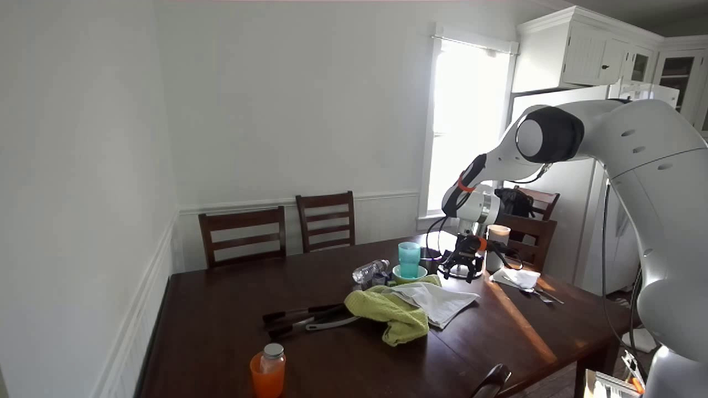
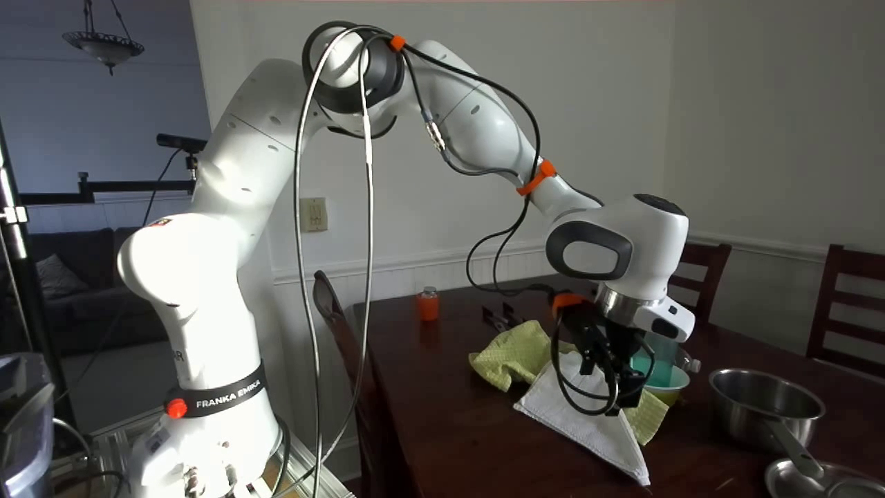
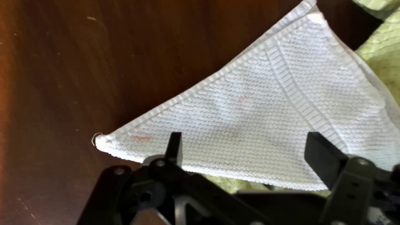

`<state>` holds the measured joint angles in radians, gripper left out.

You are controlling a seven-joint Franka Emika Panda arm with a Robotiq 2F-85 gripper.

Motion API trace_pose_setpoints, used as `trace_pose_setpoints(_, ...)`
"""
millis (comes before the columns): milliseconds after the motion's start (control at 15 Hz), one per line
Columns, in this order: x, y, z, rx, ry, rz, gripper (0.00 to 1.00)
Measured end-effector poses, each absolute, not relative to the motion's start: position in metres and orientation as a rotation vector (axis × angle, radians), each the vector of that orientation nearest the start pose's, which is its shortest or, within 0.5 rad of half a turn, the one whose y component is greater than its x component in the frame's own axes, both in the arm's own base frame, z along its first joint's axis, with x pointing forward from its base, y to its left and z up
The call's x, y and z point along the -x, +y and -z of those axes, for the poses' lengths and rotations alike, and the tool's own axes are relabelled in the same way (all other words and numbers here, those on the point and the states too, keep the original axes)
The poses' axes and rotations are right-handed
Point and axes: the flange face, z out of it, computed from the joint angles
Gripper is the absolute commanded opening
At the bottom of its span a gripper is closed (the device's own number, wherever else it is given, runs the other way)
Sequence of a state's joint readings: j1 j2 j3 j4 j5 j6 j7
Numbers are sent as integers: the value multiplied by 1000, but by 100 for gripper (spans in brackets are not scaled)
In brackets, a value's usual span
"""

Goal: Unfold the white napkin

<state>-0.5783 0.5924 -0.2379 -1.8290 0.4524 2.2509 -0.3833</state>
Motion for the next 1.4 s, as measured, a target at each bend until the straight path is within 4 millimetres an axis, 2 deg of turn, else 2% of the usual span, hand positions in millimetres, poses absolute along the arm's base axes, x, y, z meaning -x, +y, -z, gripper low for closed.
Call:
trace_pose_setpoints(133,-446,-446,-198,2736,1018,-42,100)
trace_pose_setpoints(200,-446,-446,-195,2739,1022,-56,75)
trace_pose_setpoints(267,-445,-445,-192,2739,1028,-68,74)
trace_pose_setpoints(333,-445,-445,-188,2736,1033,-78,68)
trace_pose_setpoints(533,-445,-442,-179,2724,1051,-100,44)
trace_pose_setpoints(933,-452,-440,-167,2738,1071,-79,3)
trace_pose_setpoints(1067,-452,-444,-161,2755,1085,-49,0)
trace_pose_setpoints(1400,-446,-449,-138,2766,1113,-42,0)
